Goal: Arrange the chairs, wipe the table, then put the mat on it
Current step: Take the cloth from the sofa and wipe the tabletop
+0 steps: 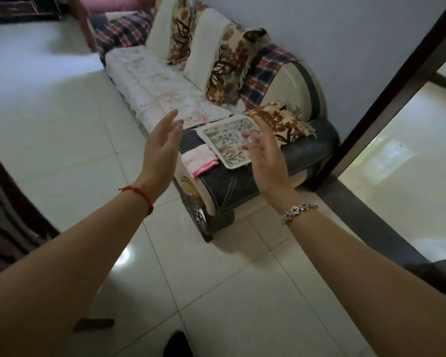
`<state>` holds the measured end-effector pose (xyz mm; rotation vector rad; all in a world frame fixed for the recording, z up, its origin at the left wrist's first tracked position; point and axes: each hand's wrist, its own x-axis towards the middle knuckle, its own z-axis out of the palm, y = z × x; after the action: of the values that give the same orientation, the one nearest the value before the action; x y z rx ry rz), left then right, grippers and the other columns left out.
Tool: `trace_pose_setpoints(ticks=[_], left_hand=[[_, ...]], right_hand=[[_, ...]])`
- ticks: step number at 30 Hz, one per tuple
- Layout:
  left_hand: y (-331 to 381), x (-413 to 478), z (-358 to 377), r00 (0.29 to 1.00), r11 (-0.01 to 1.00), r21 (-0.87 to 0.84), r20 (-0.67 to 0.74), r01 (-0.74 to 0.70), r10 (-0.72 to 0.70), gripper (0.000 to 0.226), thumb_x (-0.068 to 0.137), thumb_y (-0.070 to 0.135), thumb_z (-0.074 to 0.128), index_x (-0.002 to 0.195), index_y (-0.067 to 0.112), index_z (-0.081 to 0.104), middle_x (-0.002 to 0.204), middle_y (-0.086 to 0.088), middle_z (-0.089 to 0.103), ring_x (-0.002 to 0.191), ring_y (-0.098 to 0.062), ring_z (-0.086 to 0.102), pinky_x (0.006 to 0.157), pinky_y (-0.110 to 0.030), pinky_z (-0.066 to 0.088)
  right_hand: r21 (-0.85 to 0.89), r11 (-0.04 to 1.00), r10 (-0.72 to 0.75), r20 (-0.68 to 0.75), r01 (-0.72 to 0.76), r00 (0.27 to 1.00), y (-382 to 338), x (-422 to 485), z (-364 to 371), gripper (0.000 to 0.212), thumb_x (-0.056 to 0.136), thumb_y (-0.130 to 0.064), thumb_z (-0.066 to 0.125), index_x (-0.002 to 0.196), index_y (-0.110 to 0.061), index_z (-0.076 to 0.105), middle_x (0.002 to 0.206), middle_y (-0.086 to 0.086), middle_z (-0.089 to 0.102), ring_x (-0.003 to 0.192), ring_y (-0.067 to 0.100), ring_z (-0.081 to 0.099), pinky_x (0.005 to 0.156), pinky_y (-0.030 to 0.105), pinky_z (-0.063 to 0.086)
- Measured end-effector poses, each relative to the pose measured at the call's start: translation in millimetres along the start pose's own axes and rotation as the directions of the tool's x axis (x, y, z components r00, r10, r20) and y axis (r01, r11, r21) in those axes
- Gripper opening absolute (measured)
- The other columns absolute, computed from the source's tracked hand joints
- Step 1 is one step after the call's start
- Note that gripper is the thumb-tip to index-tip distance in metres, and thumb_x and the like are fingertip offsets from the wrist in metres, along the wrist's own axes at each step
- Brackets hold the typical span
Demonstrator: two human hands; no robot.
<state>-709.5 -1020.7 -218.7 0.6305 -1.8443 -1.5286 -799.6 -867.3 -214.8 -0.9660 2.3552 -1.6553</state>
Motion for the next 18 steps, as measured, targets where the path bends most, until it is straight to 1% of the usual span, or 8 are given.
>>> trace_pose_setpoints(ticks=[2,3,6,7,10,14,16,18], left_hand=[[-38,31,9,0.999,0.998,0.046,-0.021,0.034,-0.033,0.04,0.095,0.014,0.046,0.135,0.015,0.044,0.124,-0.003,0.055,0.11,-0.011,0.053,0.078,-0.006,0.046],[-59,44,13,0.998,0.995,0.074,-0.028,0.062,-0.06,0.04,0.094,0.011,0.047,0.134,0.014,0.046,0.122,-0.003,0.056,0.108,-0.011,0.053,0.076,-0.005,0.046],[-121,89,25,0.995,0.985,0.137,-0.015,0.1,-0.099,0.039,0.091,0.008,0.05,0.13,0.011,0.051,0.126,-0.01,0.058,0.112,-0.021,0.056,0.089,-0.026,0.047],[-141,102,29,0.993,0.979,0.167,-0.006,0.116,-0.117,0.038,0.09,0.008,0.05,0.129,0.011,0.052,0.127,-0.011,0.057,0.113,-0.023,0.055,0.09,-0.029,0.047],[-200,141,41,0.99,0.949,0.29,0.034,0.121,-0.136,0.038,0.091,0.008,0.05,0.128,0.013,0.052,0.129,-0.006,0.056,0.114,-0.02,0.054,0.086,-0.025,0.043],[-266,189,56,0.976,0.893,0.428,0.095,0.136,-0.195,0.038,0.09,0.01,0.052,0.128,0.012,0.052,0.131,-0.006,0.053,0.121,-0.02,0.049,0.096,-0.028,0.04],[-303,217,63,0.963,0.845,0.516,0.128,0.14,-0.238,0.042,0.09,0.01,0.054,0.131,0.01,0.049,0.136,-0.01,0.05,0.125,-0.024,0.046,0.104,-0.033,0.038],[-330,238,67,0.939,0.794,0.584,0.151,0.169,-0.31,0.049,0.09,0.011,0.055,0.136,0.008,0.041,0.142,-0.013,0.043,0.129,-0.028,0.041,0.108,-0.039,0.035]], right_hand=[[-0.043,0.999,0.012,0.04,-0.01,0.999,33,28,15,0.045,0.099,-0.021,0.037,0.143,-0.021,0.026,0.128,0.003,0.055,0.11,0.015,0.057,0.085,0.017,0.044],[-0.05,0.998,0.031,0.052,-0.029,0.998,49,39,23,0.047,0.098,-0.021,0.038,0.143,-0.021,0.026,0.127,0.004,0.055,0.11,0.015,0.057,0.084,0.016,0.044],[-0.055,0.997,0.057,0.066,-0.053,0.996,94,77,47,0.051,0.098,-0.018,0.04,0.145,-0.022,0.022,0.127,0.005,0.055,0.108,0.014,0.056,0.086,0.023,0.044],[-0.064,0.996,0.063,0.076,-0.058,0.995,110,89,58,0.052,0.098,-0.018,0.041,0.145,-0.022,0.021,0.127,0.005,0.055,0.105,0.014,0.056,0.084,0.022,0.044],[-0.088,0.994,0.067,0.096,-0.059,0.993,156,125,97,0.053,0.097,-0.018,0.042,0.145,-0.024,0.019,0.126,0.007,0.055,0.1,0.013,0.055,0.08,0.019,0.042],[-0.123,0.99,0.082,0.115,-0.067,0.99,214,166,148,0.057,0.097,-0.019,0.042,0.146,-0.027,0.015,0.123,0.004,0.056,0.085,0.006,0.056,0.069,0.015,0.043],[-0.139,0.987,0.099,0.14,-0.08,0.985,246,184,174,0.058,0.097,-0.019,0.042,0.146,-0.029,0.012,0.124,0.004,0.056,0.088,0.007,0.057,0.069,0.014,0.042],[-0.143,0.984,0.132,0.174,-0.108,0.976,271,194,191,0.06,0.097,-0.018,0.042,0.147,-0.029,0.01,0.127,0.005,0.054,0.098,0.012,0.057,0.077,0.019,0.04]])
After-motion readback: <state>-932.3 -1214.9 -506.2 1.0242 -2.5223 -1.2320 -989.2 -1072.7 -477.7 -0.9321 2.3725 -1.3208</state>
